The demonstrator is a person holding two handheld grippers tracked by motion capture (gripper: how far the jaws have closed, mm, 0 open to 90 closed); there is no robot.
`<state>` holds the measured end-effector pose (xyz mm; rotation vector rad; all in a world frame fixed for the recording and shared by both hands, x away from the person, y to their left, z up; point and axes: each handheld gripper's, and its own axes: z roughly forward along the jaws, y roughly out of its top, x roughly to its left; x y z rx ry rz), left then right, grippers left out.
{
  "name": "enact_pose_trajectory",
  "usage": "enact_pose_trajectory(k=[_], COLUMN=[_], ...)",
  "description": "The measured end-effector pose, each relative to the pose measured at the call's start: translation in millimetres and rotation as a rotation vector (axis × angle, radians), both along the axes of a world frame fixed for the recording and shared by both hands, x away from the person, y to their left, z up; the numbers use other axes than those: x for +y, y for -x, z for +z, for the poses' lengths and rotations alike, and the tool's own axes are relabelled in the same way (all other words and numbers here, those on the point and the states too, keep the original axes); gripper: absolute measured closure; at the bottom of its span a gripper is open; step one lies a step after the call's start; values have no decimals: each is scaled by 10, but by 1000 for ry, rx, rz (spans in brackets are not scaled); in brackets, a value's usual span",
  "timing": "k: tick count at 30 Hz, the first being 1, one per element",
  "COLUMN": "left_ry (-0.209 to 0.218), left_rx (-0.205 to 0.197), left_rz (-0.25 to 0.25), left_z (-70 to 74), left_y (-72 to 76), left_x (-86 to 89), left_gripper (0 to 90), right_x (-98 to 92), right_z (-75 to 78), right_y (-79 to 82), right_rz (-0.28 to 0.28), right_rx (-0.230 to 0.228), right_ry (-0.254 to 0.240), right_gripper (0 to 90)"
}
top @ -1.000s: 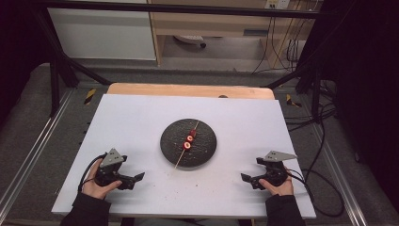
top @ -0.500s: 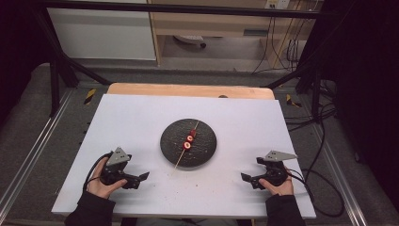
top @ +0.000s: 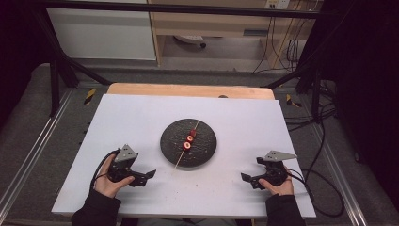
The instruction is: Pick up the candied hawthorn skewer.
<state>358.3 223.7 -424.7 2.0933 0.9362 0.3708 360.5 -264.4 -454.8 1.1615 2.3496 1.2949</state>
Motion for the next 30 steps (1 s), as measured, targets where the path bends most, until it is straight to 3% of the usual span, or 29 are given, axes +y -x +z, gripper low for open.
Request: enact_pose_trajectory(k=[19,25,30], left_ry=[-23,-48,-71], left_rx=[16,34,51], left_rz=[-6,3,19], left_z=[214,220,182], left_y=[-214,-305,-393], left_x=[-532,-714,-862], left_gripper=[47,72,145], right_x=[6,7,10], right_z=[6,3,-1], right_y=[-1,-1,-2], right_rz=[1,3,3], right_rx=[-3,0,1], right_ry=[2,4,6], right_gripper=[5,5,5])
